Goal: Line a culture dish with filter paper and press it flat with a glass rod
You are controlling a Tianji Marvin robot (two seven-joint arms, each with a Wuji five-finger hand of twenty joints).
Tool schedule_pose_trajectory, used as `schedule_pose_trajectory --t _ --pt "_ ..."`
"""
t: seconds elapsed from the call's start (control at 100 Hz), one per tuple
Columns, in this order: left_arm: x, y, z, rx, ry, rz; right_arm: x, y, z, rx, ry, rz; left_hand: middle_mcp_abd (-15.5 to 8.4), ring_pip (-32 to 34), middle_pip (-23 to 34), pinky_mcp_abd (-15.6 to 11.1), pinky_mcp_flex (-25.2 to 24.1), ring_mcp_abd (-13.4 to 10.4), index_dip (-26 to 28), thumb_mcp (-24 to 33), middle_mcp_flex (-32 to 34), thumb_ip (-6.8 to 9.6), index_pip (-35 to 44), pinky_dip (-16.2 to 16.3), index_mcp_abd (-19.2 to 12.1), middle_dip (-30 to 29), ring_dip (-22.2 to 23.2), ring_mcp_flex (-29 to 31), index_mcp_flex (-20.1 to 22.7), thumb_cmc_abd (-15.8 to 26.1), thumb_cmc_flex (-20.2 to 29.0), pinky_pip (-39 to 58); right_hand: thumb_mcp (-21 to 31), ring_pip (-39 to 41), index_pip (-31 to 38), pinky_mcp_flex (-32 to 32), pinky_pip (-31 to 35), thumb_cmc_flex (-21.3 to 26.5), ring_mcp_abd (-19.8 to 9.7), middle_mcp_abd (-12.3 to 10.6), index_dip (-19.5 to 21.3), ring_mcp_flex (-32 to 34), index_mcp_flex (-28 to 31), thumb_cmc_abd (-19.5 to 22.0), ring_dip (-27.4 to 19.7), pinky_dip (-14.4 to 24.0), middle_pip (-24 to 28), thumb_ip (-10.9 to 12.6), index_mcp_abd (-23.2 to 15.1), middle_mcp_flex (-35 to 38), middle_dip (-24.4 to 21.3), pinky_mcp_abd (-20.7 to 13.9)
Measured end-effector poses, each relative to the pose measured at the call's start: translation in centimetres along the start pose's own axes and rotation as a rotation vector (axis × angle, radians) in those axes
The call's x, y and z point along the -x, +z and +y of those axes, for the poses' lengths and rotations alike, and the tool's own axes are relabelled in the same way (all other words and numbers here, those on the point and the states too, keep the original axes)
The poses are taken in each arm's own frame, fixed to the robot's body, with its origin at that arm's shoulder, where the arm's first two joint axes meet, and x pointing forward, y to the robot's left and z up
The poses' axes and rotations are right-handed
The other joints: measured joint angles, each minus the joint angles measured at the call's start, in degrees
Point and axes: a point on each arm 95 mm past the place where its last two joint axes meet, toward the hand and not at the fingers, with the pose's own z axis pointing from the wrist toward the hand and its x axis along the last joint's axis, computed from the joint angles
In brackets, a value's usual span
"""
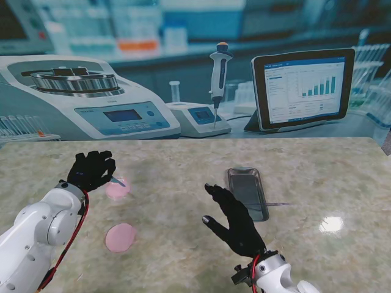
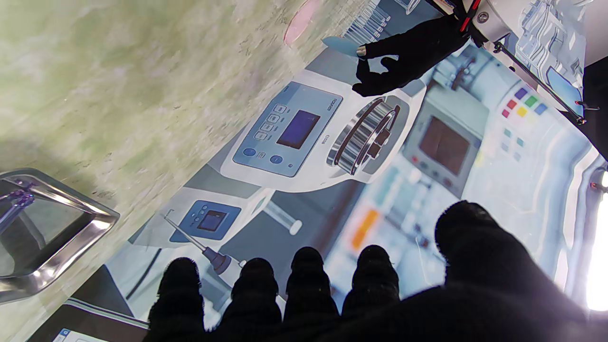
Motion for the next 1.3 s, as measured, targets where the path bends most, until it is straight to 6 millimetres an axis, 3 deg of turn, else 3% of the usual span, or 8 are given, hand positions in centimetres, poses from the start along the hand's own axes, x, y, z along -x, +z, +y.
schedule_pose_trajectory --t 0.49,1.15,1.3 --pt "0.6 0.6 1.9 0.010 -0.012 -0.051 -0.1 0.0 0.0 0.000 0.001 0.000 0.0 0.0 0.0 0.0 0.0 0.0 0.1 0.0 0.0 0.00 0.0 0.0 0.0 0.0 0.6 0.0 0.0 0.0 0.0 0.0 0.0 0.0 0.0 0.0 0.0 0.0 0.0 0.0 0.0 0.0 0.0 0.0 0.0 0.0 0.0 0.0 0.0 0.0 0.0 0.0" --pt "0.4 3.4 3.5 0.030 -0.019 -0.083 0.0 0.0 0.0 -0.002 -0.004 -0.011 1.2 0.0 -0.2 0.0 0.0 0.0 0.1 0.0 0.0 0.00 0.0 0.0 0.0 0.0 0.7 0.0 -0.6 0.8 0.0 0.0 0.0 0.0 0.0 0.0 0.0 0.0 0.0 0.0 0.0 0.0 0.0 0.0 0.0 0.0 0.0 0.0 0.0 0.0 0.0 0.0" --pt "0.3 3.8 3.9 0.025 -0.026 -0.086 0.0 0.0 0.0 -0.002 -0.005 -0.014 1.2 0.0 -0.8 0.0 -0.1 0.0 0.1 -2.2 0.0 0.00 0.0 0.0 -0.3 0.0 0.7 0.0 -1.2 1.7 0.7 0.0 0.0 0.0 0.0 0.0 0.0 0.0 0.0 0.0 0.0 0.0 0.0 0.0 0.0 0.0 0.0 0.0 0.0 0.0 0.0 0.0"
